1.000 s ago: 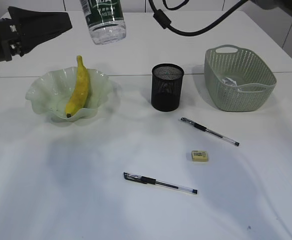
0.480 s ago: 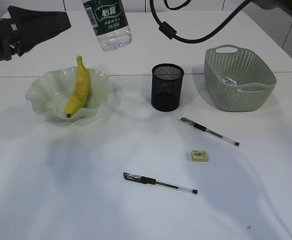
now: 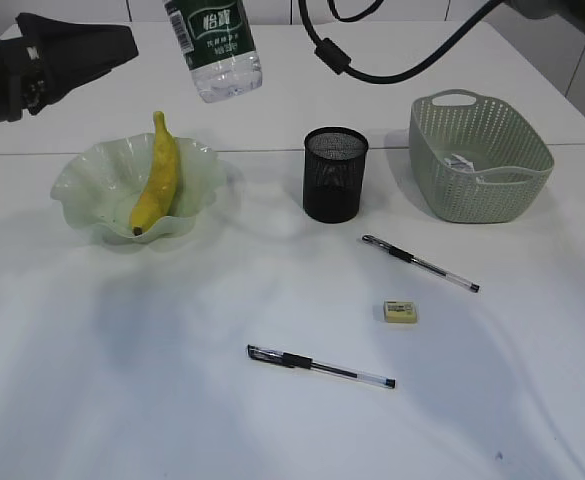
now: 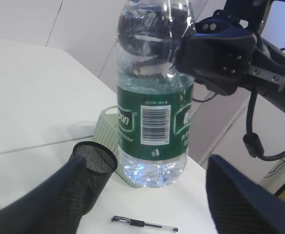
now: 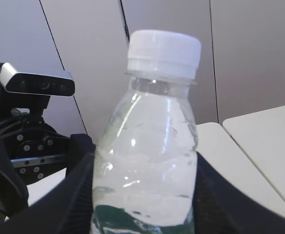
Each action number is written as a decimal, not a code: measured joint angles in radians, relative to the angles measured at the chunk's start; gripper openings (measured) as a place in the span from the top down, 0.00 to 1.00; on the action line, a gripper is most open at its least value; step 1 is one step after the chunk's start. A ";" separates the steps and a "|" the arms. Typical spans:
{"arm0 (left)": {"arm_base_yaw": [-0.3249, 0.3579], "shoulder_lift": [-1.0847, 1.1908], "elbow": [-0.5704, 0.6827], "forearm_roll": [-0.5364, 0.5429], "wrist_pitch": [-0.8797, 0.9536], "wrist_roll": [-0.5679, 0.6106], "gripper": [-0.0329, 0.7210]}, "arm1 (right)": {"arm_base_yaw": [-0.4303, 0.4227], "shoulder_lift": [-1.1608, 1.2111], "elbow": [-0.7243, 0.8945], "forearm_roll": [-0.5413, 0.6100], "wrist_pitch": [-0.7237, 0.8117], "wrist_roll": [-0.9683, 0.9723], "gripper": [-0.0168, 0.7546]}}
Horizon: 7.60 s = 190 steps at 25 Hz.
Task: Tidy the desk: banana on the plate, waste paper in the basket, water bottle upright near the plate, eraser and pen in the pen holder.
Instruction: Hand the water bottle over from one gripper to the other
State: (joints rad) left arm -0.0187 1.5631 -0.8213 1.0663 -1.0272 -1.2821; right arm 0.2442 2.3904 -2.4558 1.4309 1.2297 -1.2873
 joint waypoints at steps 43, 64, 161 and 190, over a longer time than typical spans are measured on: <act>-0.061 0.066 -0.132 0.038 0.018 -0.104 0.11 | 0.043 0.000 0.000 0.075 0.000 0.114 0.49; -0.096 0.109 -0.208 0.038 0.017 -0.125 0.11 | 0.066 0.000 0.000 0.075 -0.002 0.128 0.49; -0.098 0.123 -0.245 0.055 0.020 -0.159 0.41 | 0.083 0.000 0.000 0.080 -0.010 0.207 0.49; -0.098 0.126 -0.245 0.053 -0.004 -0.159 0.45 | 0.081 0.000 -0.003 0.084 -0.015 0.307 0.33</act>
State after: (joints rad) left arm -0.1165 1.6892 -1.0663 1.1195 -1.0313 -1.4409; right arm 0.3252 2.3904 -2.4592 1.5151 1.2149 -0.9799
